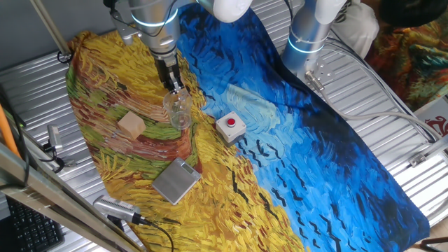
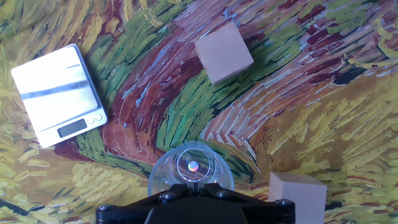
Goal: Pick up the cup
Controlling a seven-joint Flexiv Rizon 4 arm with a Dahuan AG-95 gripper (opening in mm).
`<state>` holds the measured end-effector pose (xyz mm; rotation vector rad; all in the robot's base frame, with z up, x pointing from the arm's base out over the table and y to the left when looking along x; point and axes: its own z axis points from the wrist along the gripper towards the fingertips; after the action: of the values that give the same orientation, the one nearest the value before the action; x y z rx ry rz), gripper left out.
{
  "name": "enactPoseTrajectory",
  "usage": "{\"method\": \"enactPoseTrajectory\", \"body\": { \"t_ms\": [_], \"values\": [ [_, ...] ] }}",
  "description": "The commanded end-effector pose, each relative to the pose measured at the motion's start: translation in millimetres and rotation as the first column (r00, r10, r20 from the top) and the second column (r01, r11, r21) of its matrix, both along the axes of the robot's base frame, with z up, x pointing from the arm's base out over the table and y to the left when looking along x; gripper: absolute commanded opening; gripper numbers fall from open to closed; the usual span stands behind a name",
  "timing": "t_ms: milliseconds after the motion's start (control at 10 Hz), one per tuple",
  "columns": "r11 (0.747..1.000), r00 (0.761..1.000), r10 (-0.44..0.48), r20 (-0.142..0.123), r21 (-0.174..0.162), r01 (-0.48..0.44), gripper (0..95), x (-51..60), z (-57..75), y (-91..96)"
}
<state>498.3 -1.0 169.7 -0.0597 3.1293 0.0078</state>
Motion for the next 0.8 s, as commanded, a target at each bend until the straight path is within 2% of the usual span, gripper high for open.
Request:
{"method": "enactPoseTrajectory", "body": {
  "t_ms": [100, 300, 800],
  "values": [
    [0.998, 0.998, 0.070, 0.003, 0.004, -0.070, 0.0, 0.5, -0.3, 0.4],
    [0.994, 0.994, 0.107, 0.001, 0.018, -0.107, 0.0, 0.5, -0.3, 0.4],
    [0.999, 0.999, 0.040, 0.000, 0.006, -0.040, 0.0, 1.6, -0.5, 0.8]
  ]
}}
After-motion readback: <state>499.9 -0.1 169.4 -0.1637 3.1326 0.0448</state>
